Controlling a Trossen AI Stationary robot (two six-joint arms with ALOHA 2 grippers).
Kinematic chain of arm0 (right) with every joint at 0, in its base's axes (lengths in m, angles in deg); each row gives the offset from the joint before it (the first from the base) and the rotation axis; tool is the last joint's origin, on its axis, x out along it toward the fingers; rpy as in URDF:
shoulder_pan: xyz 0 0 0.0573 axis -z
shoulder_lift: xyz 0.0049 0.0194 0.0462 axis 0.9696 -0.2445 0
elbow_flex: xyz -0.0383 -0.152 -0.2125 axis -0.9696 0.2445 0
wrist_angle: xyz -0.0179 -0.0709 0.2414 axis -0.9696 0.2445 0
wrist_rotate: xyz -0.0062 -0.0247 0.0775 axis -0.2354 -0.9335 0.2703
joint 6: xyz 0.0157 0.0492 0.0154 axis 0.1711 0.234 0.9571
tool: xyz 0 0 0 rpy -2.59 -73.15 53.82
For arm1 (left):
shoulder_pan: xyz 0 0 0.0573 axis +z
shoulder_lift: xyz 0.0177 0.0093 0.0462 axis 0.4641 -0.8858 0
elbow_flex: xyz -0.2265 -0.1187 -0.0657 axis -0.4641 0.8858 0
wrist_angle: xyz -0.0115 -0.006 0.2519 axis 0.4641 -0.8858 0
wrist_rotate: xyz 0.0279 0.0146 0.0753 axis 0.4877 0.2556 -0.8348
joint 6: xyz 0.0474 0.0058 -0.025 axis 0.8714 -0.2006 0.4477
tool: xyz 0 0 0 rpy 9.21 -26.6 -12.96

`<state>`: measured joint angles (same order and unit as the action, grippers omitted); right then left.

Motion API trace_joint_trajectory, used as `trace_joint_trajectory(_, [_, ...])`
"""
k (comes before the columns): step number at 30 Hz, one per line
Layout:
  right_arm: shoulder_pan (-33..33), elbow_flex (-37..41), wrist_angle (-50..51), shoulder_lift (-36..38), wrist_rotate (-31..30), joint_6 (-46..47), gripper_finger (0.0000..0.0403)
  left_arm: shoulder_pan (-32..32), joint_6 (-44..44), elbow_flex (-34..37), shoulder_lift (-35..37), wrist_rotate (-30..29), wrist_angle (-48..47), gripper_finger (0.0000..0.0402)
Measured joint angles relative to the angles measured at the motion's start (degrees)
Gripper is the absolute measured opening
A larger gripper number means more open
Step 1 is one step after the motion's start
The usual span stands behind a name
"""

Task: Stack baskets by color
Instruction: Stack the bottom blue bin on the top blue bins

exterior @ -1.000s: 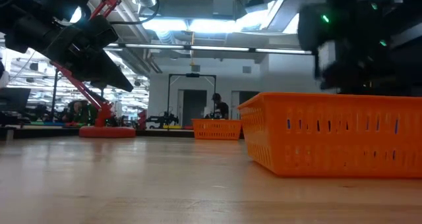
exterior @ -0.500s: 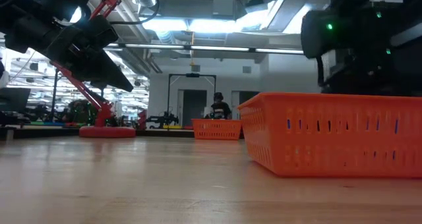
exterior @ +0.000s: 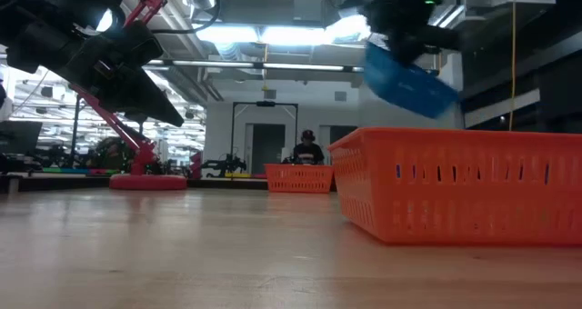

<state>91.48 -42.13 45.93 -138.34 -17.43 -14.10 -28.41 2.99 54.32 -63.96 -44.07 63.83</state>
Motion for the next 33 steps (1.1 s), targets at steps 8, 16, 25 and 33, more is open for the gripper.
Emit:
trace_joint_trajectory(8, [20.6,-4.2,-17.6,-1.8,11.3,-8.3,0.0001,0.0,0.4,0.0,0.0,0.0,0.0,0.0])
trace_joint_trajectory(16, [25.6,-6.0,-24.0,-12.2,9.2,-15.1,0.0,0.0,0.4,0.0,0.0,-1.7,0.0,0.0])
trace_joint_trajectory(25, [27.2,-24.0,-2.4,-27.0,8.6,-9.8,0.0,0.0,0.4,0.0,0.0,-4.6,0.0,0.0])
trace_joint_trajectory(33, [28.8,-26.5,4.3,-31.1,8.1,-7.3,0.0002,0.0,0.4,0.0,0.0,-4.5,0.0,0.0])
